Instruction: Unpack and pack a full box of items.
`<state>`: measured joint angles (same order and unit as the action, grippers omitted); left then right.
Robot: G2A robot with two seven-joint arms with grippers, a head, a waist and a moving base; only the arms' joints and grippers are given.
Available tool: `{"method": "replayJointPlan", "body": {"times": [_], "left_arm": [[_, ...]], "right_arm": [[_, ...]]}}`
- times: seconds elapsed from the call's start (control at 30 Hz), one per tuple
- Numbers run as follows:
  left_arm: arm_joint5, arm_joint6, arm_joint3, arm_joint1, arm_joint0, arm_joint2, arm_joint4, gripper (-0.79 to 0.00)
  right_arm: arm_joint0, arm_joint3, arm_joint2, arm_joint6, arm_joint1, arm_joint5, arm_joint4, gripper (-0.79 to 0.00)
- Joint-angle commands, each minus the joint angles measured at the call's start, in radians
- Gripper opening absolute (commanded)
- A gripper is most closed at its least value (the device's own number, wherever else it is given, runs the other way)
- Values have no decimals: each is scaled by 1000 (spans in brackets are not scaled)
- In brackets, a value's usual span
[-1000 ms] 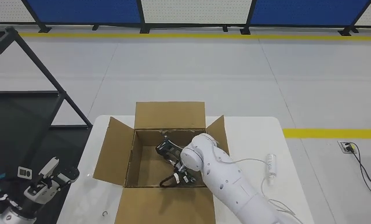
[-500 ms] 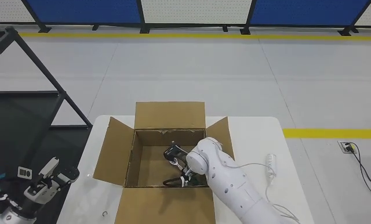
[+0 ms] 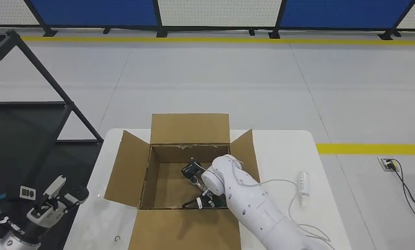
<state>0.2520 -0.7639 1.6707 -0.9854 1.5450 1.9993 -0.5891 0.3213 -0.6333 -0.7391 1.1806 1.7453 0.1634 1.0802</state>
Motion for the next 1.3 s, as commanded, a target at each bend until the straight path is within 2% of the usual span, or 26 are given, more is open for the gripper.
{"method": "replayJointPlan", "body": {"times": [0.0, 0.2, 0.33, 0.7, 0.87, 1.0, 1.27], "left_arm": [[0, 0, 0, 0, 0, 0, 0, 0], [0, 0, 0, 0, 0, 0, 0, 0], [0, 0, 0, 0, 0, 0, 0, 0], [0, 0, 0, 0, 0, 0, 0, 0], [0, 0, 0, 0, 0, 0, 0, 0], [0, 0, 0, 0, 0, 0, 0, 0], [0, 0, 0, 0, 0, 0, 0, 0]], "right_arm": [[-7, 22, 4, -10, 7, 3, -8, -591], [-24, 81, 25, -29, 31, 0, -13, -643], [-37, 120, 35, -38, 46, 4, -21, -785], [-72, 119, 29, -82, 63, 12, -29, -785], [-62, 50, 8, -92, 49, 10, -18, -785], [-32, -57, -22, -81, 25, 13, 2, -785], [79, -288, -107, 34, -40, 9, 82, -785]]}}
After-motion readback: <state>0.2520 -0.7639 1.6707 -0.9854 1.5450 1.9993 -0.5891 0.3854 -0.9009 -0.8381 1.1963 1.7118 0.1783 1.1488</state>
